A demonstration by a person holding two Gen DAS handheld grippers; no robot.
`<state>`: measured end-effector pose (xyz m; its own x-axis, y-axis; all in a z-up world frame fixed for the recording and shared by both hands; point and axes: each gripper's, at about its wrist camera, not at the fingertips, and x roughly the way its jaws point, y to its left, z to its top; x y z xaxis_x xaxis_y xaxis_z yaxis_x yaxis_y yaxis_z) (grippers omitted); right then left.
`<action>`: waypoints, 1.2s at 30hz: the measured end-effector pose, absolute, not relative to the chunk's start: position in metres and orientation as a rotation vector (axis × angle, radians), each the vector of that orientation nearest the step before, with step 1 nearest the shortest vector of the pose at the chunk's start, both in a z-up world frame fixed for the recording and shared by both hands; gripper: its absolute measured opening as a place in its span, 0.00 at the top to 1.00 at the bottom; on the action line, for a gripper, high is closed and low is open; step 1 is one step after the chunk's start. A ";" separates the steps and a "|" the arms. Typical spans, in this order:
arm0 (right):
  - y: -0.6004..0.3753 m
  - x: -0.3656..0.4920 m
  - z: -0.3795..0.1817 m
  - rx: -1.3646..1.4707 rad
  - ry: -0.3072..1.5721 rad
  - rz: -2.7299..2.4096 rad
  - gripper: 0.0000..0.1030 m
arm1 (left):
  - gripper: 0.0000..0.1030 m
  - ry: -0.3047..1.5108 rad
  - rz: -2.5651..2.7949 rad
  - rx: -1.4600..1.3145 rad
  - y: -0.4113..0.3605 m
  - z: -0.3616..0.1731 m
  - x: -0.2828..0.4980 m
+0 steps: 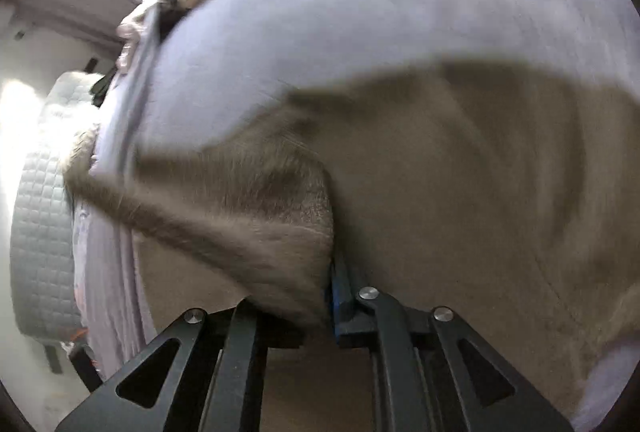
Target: Fold small clothes
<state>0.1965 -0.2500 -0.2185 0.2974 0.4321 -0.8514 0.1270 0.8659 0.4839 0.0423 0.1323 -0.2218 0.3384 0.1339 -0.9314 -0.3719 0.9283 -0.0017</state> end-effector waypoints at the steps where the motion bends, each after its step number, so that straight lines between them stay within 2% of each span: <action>1: -0.248 0.192 -0.222 0.520 1.266 0.219 0.83 | 0.10 1.186 0.335 -0.227 0.132 -0.222 0.043; 2: -0.252 0.191 -0.221 0.532 1.251 0.224 0.79 | 0.10 1.192 0.336 -0.223 0.131 -0.224 0.043; 4: -0.260 0.186 -0.217 0.555 1.229 0.208 0.52 | 0.10 1.189 0.344 -0.206 0.129 -0.225 0.041; 6: -0.271 0.186 -0.210 0.593 1.208 0.177 0.51 | 0.10 1.195 0.355 -0.199 0.129 -0.225 0.038; 9: -0.288 0.188 -0.212 0.647 1.228 0.106 0.62 | 0.10 1.208 0.373 -0.224 0.134 -0.220 0.028; 14: -0.311 0.171 -0.222 0.730 1.251 0.117 0.62 | 0.10 1.183 0.290 -0.329 0.153 -0.190 0.018; 20: -0.310 0.169 -0.227 0.742 1.242 0.163 0.62 | 0.11 1.238 0.051 -0.423 0.130 -0.200 0.086; 22: -0.308 0.169 -0.227 0.757 1.239 0.170 0.62 | 0.40 1.283 0.014 -0.385 0.116 -0.219 0.102; 23: -0.309 0.169 -0.228 0.759 1.238 0.172 0.62 | 0.64 1.320 -0.009 -0.379 0.111 -0.227 0.109; 24: -0.310 0.168 -0.228 0.764 1.238 0.173 0.62 | 0.76 1.326 -0.024 -0.395 0.111 -0.230 0.115; 25: -0.311 0.167 -0.228 0.773 1.239 0.172 0.62 | 0.81 1.310 -0.026 -0.398 0.110 -0.229 0.116; 26: -0.312 0.167 -0.230 0.791 1.244 0.171 0.62 | 0.85 1.297 -0.026 -0.385 0.108 -0.225 0.117; 27: -0.314 0.167 -0.231 0.798 1.253 0.170 0.69 | 0.87 1.269 -0.021 -0.369 0.109 -0.217 0.115; 28: -0.313 0.170 -0.231 0.795 1.271 0.168 0.94 | 0.87 1.247 -0.024 -0.371 0.112 -0.212 0.113; 29: -0.312 0.171 -0.229 0.794 1.273 0.176 0.94 | 0.87 1.232 -0.027 -0.379 0.116 -0.209 0.112; 30: -0.309 0.172 -0.223 0.791 1.254 0.199 0.94 | 0.91 1.225 -0.026 -0.381 0.121 -0.209 0.110; 33: -0.296 0.172 -0.207 0.743 1.200 0.273 0.94 | 0.91 1.245 -0.045 -0.393 0.131 -0.217 0.104; 36: -0.294 0.165 -0.224 0.719 1.239 0.228 0.94 | 0.91 1.240 -0.033 -0.323 0.115 -0.224 0.104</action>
